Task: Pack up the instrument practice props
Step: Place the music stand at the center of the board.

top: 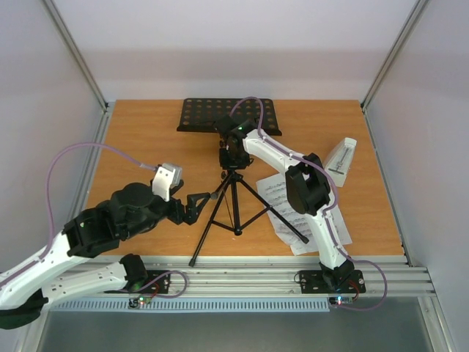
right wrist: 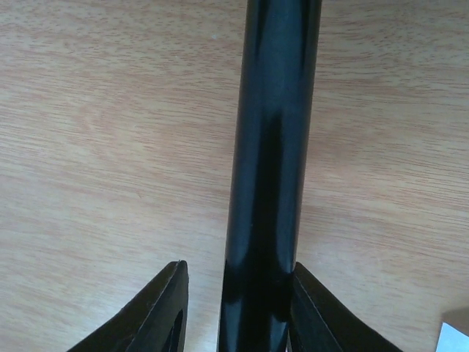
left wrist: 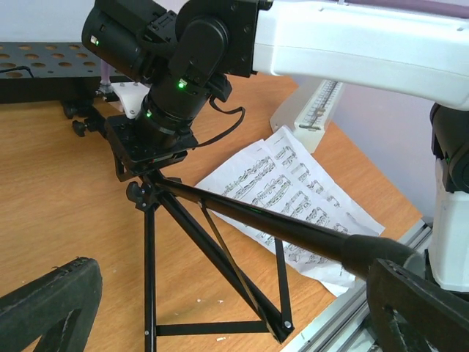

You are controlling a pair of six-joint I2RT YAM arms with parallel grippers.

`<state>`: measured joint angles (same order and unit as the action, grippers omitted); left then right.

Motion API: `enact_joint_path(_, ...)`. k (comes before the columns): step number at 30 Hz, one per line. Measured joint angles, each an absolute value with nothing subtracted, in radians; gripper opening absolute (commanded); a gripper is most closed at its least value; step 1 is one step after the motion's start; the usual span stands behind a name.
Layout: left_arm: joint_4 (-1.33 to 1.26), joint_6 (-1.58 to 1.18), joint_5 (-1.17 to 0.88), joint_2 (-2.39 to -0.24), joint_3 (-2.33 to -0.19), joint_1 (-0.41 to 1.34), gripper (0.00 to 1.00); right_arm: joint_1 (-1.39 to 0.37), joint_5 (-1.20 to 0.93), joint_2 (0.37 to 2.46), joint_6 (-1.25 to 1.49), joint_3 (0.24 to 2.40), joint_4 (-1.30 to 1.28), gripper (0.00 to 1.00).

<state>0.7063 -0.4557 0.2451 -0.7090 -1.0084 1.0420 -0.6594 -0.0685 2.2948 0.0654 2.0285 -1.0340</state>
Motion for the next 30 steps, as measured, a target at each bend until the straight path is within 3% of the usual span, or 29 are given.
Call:
enact_joint_path(3, 0.715, -0.463, 0.245, -0.690, -1.008, 1.042, 0.99, -0.659, -0.075, 2.286, 0.061, 2.006, -1.010, 0.41)
enact_joint_path(14, 0.738, -0.476, 0.249, -0.660, -1.008, 1.042, 0.99, -0.661, -0.115, 2.213, 0.037, 1.904, -0.911, 0.82)
enact_joint_path(20, 0.752, -0.490, 0.266, -0.624, -0.981, 1.042, 0.99, -0.656, -0.112, 2.074, 0.009, 1.813, -0.875, 0.98)
enact_joint_path(30, 0.783, -0.527, 0.286, -0.566, -0.883, 1.042, 0.99, -0.600, -0.103, 1.722, -0.031, 1.554, -0.820, 0.98)
